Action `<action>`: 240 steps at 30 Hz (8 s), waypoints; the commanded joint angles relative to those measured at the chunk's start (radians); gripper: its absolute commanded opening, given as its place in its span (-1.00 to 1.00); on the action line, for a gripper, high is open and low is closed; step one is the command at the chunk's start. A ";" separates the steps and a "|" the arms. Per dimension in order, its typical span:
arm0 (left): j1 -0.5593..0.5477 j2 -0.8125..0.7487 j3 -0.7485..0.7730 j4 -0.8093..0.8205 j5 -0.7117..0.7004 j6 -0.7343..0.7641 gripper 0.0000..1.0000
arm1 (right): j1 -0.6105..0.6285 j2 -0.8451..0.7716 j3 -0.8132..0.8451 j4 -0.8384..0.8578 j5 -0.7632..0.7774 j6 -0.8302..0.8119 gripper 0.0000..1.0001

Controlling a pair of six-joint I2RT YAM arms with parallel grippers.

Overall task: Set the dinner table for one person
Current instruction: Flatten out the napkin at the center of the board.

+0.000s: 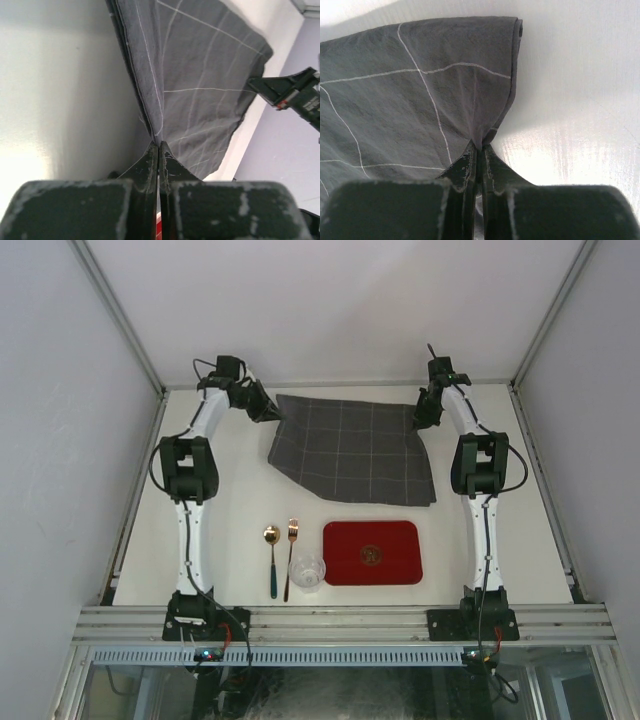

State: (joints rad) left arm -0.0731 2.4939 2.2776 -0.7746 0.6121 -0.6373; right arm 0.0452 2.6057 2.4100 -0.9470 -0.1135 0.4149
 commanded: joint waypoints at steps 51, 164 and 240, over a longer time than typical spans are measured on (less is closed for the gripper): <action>0.002 -0.323 -0.194 -0.172 -0.393 0.200 0.58 | 0.332 -0.361 -0.289 -0.067 0.156 -0.077 0.99; -0.052 -0.647 -0.873 0.207 0.341 0.077 0.53 | 0.268 -0.009 -0.138 -0.113 0.103 -0.082 0.99; -0.101 -0.340 -0.740 0.127 0.134 -0.119 0.43 | 0.229 -0.115 -0.235 -0.096 0.122 -0.097 0.99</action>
State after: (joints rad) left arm -0.1699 2.1353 1.4963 -0.6350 0.7311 -0.6971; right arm 0.2970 2.4805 2.2192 -1.0325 0.0055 0.3351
